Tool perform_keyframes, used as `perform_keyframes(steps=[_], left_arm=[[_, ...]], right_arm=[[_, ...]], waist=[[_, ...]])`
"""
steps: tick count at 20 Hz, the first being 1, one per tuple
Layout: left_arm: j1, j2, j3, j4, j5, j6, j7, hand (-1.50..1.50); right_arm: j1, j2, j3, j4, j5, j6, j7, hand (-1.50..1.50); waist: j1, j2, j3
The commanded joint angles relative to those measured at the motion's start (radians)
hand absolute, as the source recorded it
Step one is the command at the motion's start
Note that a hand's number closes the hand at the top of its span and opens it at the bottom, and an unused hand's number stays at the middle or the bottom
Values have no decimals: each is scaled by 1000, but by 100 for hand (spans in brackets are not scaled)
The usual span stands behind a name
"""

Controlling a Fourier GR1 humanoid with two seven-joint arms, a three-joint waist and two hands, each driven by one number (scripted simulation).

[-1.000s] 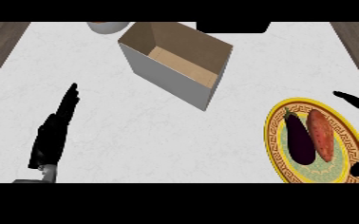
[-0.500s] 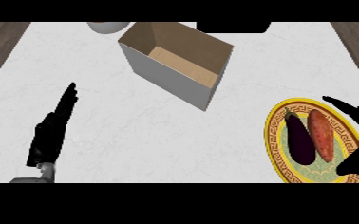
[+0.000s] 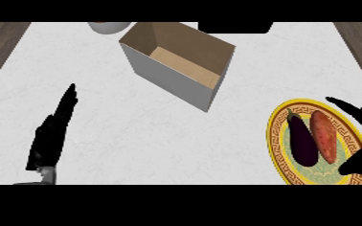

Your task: Pick the sweet potato from the plate and place it in the cardboard box

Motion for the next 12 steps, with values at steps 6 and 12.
perform_keyframes(steps=[6,12], left_arm=[[47,-35,43,10,-21,-56,-60,0],[-126,-6,117,171,-8,-95,-70,0]], right_arm=[[0,69,-50,46,103,21,-67,-150],[25,81,-35,70,168,1,-129,-150]], waist=[[1,0,0],[-6,1,0]])
